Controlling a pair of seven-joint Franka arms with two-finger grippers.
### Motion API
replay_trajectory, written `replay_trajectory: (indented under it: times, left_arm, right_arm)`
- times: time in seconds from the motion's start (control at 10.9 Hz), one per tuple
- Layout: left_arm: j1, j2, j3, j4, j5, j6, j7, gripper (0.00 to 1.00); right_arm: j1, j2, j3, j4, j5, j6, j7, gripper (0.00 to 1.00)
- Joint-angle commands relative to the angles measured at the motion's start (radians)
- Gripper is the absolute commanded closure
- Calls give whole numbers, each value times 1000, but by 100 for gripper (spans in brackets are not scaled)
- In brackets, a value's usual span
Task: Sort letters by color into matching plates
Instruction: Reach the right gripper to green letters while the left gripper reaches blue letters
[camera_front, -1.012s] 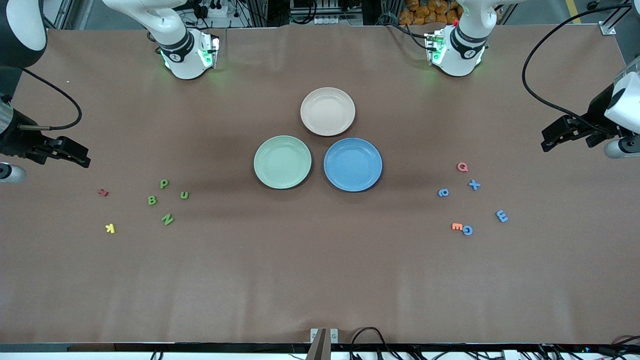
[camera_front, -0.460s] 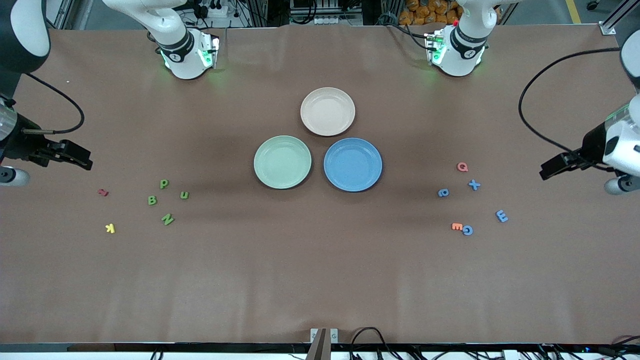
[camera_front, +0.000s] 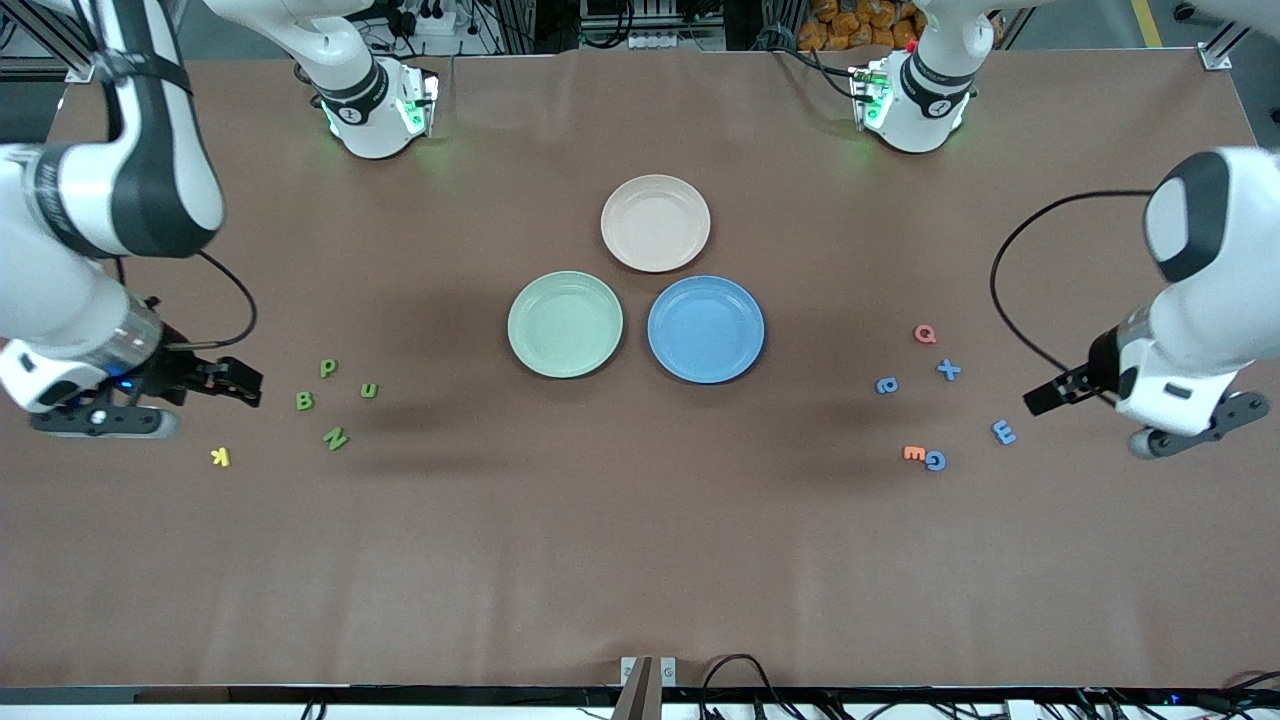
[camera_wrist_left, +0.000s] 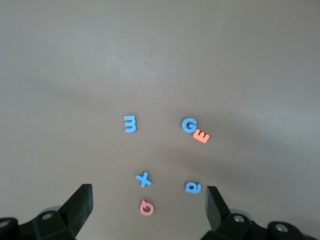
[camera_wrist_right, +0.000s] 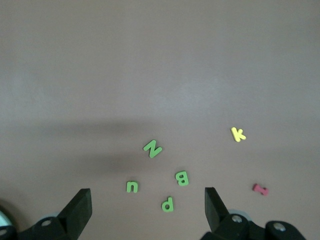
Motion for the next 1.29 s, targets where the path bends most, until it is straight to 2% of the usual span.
replay_trajectory:
  times: [0.0, 0.18, 0.37, 0.74, 0.92, 1.2]
  left_arm:
    - [-25, 93, 2, 67, 45, 43, -78, 0]
    - [-22, 136, 2, 67, 37, 118, -87, 0]
    - [-28, 218, 2, 67, 49, 204, -176, 0]
    - [-35, 361, 2, 67, 39, 350, -252, 0]
    - [-38, 380, 2, 67, 36, 361, -256, 0]
    - [-42, 383, 2, 63, 36, 361, -295, 0]
  right_arm:
    - [0, -45, 1, -175, 0, 125, -91, 0]
    - [0, -43, 1, -279, -2, 231, -120, 0]
    - [-6, -40, 1, -396, -5, 361, -223, 0]
    - [-14, -38, 1, -427, -17, 370, -388, 0]
    - [-41, -26, 1, -445, -26, 414, -458, 0]
    - [-84, -3, 4, -483, -100, 465, -462, 0]
